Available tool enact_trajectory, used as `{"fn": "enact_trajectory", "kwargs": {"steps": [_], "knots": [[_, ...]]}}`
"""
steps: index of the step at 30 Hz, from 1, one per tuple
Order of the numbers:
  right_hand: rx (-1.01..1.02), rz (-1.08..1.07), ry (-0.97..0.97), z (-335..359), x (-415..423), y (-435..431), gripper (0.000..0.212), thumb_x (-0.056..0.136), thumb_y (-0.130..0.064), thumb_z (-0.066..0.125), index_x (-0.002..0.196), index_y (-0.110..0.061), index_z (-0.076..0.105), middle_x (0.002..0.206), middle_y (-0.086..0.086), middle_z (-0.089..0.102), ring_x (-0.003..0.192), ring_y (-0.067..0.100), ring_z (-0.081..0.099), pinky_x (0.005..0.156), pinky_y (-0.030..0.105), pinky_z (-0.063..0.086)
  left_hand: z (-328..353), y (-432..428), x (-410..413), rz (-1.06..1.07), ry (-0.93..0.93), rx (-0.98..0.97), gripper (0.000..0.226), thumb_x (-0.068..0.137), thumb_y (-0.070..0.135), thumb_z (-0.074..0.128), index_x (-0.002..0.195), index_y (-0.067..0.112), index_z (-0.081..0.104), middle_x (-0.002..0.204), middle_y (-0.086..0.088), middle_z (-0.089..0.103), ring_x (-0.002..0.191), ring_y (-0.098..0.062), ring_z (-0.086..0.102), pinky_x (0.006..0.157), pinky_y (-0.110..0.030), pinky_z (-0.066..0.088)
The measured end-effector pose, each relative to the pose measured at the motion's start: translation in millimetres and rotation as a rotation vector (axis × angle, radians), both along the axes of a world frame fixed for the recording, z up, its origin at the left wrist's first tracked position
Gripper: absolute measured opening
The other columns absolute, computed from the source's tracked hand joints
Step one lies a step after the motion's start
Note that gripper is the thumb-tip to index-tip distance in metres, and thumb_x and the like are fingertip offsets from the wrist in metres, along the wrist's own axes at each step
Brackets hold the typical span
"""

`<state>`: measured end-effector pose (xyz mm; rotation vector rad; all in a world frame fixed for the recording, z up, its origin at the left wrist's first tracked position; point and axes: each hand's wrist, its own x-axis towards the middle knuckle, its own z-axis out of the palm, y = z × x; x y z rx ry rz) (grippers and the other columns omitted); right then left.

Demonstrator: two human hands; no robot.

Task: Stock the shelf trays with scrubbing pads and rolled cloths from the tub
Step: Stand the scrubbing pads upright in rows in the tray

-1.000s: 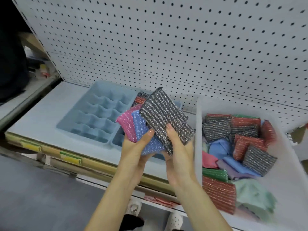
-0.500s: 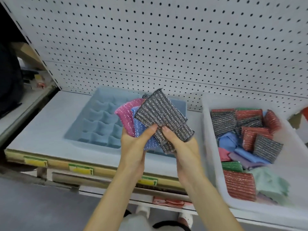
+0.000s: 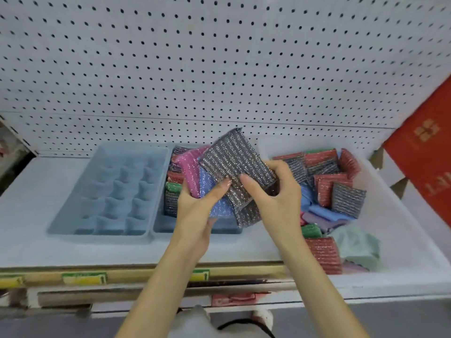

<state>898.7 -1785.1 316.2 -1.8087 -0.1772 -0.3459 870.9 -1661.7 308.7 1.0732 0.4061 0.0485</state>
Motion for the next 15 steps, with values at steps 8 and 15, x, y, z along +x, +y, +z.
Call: {"fn": "enact_trajectory", "kwargs": {"steps": [8,15], "knots": [[0.289,-0.071,0.129,4,2,23,0.015,0.091,-0.025,0.061,0.098,-0.015,0.052,0.087,-0.007,0.062,0.073,-0.002,0.059,0.067,0.015,0.046,1,3,-3,0.059,-0.055,-0.052,0.06,0.061,0.022,0.073,0.118,0.02,0.057,0.106,-0.001,0.073,0.094,-0.018,0.07,0.072,-0.037,0.058],[0.649,0.058,0.412,-9,18,39,0.028,0.092,-0.028,0.058,0.116,-0.013,0.058,0.113,-0.002,0.066,0.096,0.014,0.063,0.087,0.032,0.049,-13,50,-14,0.274,0.005,-0.063,0.06,0.058,0.02,0.075,0.116,0.018,0.058,0.103,0.0,0.072,0.09,-0.016,0.068,0.068,-0.033,0.057]]}}
